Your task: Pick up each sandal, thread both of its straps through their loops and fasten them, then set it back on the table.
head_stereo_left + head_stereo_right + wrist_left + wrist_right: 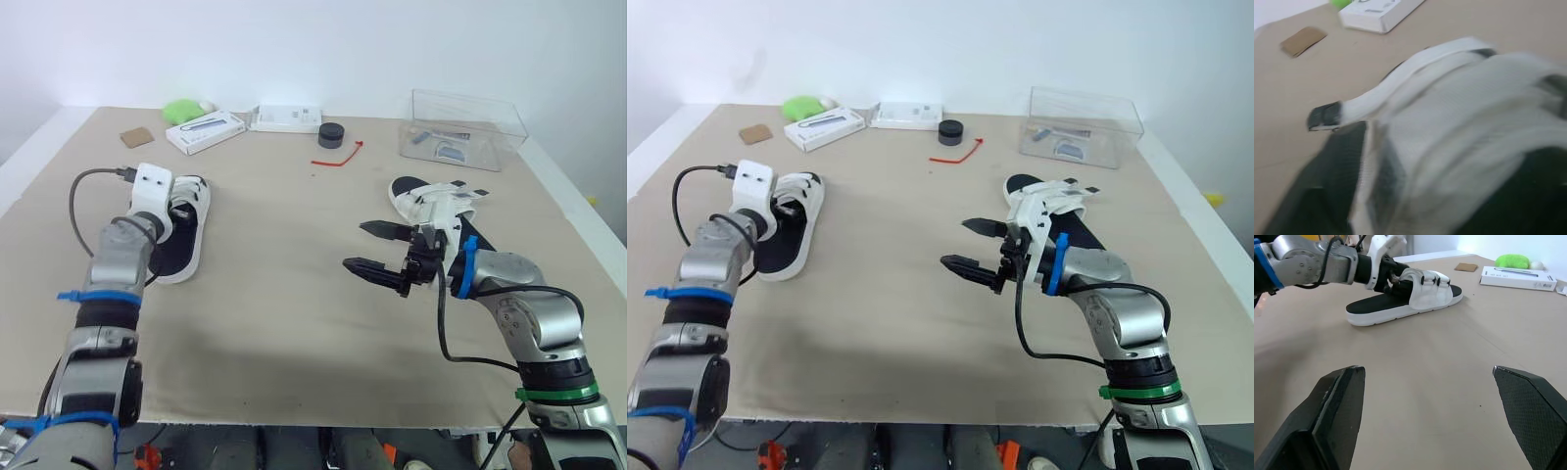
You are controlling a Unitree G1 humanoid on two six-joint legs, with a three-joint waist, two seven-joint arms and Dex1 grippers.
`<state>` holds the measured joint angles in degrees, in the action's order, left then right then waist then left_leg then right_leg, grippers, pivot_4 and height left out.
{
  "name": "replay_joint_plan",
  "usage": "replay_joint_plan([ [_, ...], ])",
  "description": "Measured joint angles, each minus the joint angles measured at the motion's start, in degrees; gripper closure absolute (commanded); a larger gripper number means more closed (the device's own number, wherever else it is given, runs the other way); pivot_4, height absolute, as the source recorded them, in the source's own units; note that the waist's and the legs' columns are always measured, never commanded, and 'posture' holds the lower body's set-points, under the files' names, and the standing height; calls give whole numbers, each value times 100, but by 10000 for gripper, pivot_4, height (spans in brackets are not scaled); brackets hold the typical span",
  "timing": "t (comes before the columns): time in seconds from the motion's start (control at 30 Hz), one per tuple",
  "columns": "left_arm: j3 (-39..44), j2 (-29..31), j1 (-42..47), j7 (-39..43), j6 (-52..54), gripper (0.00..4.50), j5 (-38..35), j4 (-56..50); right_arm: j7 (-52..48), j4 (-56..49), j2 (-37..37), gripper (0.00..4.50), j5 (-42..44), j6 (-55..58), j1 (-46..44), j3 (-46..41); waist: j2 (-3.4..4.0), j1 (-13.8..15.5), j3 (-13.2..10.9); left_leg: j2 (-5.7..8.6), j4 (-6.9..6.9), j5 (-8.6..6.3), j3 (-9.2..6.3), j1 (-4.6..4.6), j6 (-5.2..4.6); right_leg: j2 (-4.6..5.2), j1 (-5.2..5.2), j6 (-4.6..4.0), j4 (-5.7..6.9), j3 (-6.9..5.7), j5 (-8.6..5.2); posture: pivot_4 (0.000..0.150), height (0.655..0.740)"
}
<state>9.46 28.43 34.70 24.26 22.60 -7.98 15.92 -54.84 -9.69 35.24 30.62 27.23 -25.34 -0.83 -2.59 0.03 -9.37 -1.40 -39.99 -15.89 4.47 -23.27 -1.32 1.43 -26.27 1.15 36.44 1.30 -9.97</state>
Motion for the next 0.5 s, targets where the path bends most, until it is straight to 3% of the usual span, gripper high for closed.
replay_joint_plan([
  [0.17,195,329,-990,1177,410,493,-1069,-1540,-111,-2,182,0,57,10,131,-170,-1,21,0,-2,-1,5,-4,7,7,-2,6,-8,7,-5,-4,1500,7400],
  [0.23,269,808,-1581,1817,671,493,-1544,-2272,-302,13,419,0,153,10,419,-403,0,20,0,-3,-1,4,-6,16,7,-3,12,-14,9,-7,-9,1500,7400],
  [0.3,266,1261,-1944,2305,699,493,-1621,-2527,-495,88,597,0,188,-6,619,-602,1,22,0,-5,-1,7,-2,27,4,-9,19,-19,8,-6,-20,1500,7400],
  [0.5,209,1799,-2285,3152,348,493,-1672,-2832,-839,137,786,0,207,-109,809,-689,4,24,-2,-21,-1,24,1,81,3,-27,67,-13,8,-4,-45,1500,7400],
])
